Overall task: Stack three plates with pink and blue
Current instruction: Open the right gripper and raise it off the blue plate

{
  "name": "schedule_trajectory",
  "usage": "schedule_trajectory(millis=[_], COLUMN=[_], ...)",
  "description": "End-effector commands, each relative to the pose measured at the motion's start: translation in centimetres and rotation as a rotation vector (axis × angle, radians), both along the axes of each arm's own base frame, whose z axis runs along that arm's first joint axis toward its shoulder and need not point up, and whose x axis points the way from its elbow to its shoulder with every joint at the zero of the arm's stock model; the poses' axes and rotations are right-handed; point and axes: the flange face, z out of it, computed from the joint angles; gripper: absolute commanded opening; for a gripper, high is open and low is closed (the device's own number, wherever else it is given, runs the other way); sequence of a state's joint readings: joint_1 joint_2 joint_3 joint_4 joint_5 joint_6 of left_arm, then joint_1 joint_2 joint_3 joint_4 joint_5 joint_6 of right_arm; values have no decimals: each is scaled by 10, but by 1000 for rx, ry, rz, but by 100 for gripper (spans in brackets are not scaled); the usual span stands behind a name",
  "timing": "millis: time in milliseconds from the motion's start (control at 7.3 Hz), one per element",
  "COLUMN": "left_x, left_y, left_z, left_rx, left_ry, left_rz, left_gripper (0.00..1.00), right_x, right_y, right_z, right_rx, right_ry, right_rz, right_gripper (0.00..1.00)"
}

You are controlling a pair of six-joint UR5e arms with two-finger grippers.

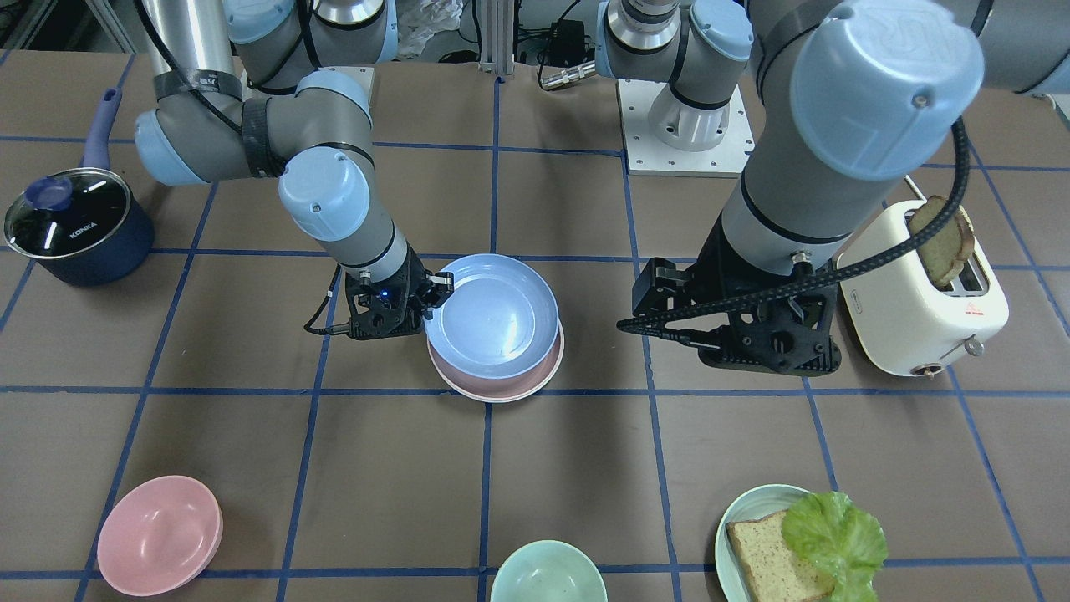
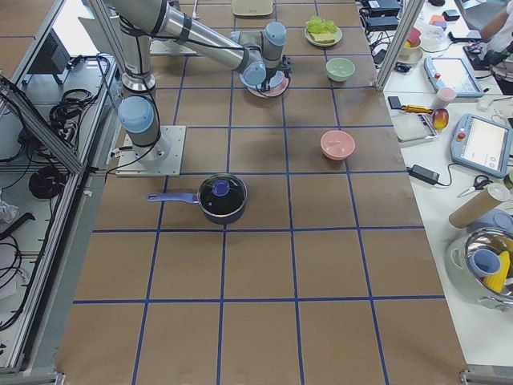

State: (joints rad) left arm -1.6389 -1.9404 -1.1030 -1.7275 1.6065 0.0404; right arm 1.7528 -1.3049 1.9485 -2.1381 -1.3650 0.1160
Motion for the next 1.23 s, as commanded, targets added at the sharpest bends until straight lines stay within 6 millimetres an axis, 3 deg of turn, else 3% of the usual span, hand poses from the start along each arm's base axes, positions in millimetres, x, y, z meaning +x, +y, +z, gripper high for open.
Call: schedule_trajectory(millis=[0,137,411,685,822,959,1096], left_x=[25,30,26,31,33,35,36], left_y=[8,16,39,55,61,69,80], left_z=[14,22,41,40,32,16,5], left_rx=[-16,-25,-50,-61,-87,-98,-118], left_ry=[3,6,43,42,41,38,37], left_rz=[3,10,19,28,32,35,26], left_gripper=[100,100,100,100,100,100,100], right_x=[1,-2,-14,-21,-38,-72,-103], right_y=[-18,-32,-59,-62,-53,-42,-27], right_z=[18,45,133,219,258,284,286], right_rx=[-35,-25,-10,-47,-104,-152,-132], right_ry=[27,68,115,153,143,138,142], right_rz=[0,8,-1,7,4,5,13], right_gripper=[100,100,100,100,100,100,100])
